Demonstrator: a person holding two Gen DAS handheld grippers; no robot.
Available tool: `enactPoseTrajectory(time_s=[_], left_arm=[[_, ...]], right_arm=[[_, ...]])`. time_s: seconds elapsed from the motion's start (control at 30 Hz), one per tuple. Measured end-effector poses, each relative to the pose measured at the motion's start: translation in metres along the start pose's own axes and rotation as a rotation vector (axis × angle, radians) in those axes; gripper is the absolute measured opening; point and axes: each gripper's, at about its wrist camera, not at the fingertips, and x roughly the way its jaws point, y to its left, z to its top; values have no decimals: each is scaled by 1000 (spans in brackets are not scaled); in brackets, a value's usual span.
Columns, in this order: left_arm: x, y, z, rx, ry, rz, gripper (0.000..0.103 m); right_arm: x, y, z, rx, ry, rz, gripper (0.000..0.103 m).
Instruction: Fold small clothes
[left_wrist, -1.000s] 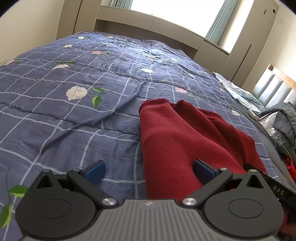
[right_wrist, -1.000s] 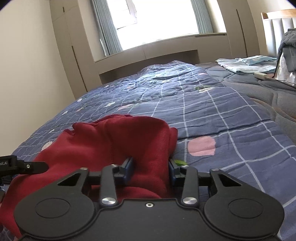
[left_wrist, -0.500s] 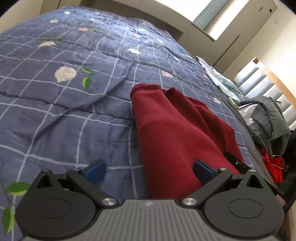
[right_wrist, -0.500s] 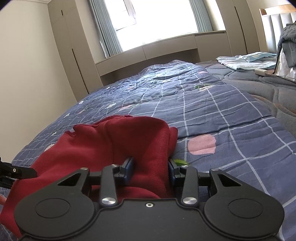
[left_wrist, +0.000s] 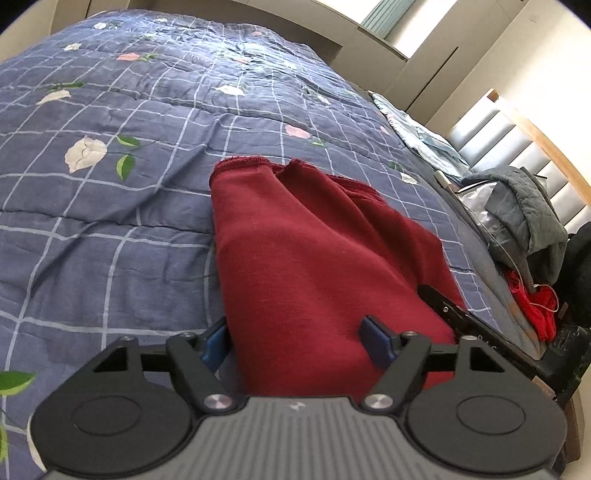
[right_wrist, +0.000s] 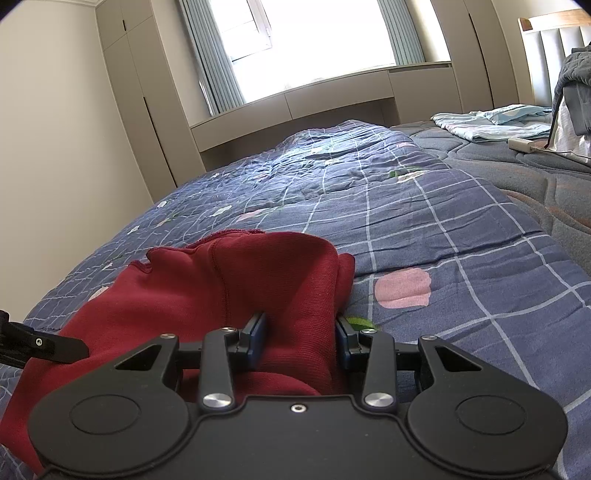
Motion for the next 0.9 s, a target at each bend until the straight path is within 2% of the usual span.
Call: enactPoseTrajectory(time_s=[0.43, 0.53, 0.7, 0.83, 0.9], left_arm=[[-2, -5, -4, 30, -29, 24, 72], [-5, -8, -6, 43, -44, 31, 64], [-14, -15, -5, 67, -73, 41, 42], [-23, -24, 0, 117, -95, 44, 33], [-29, -28, 1, 136, -111, 32, 30]], right_arm=[[0, 0, 0, 0, 0, 0, 41], [-1, 0, 0, -5, -3, -2, 39], [-2, 6, -1, -28, -10, -7, 28], [-6, 14, 1, -29, -21, -10, 17], [-9, 16, 3, -1, -36, -5, 16]])
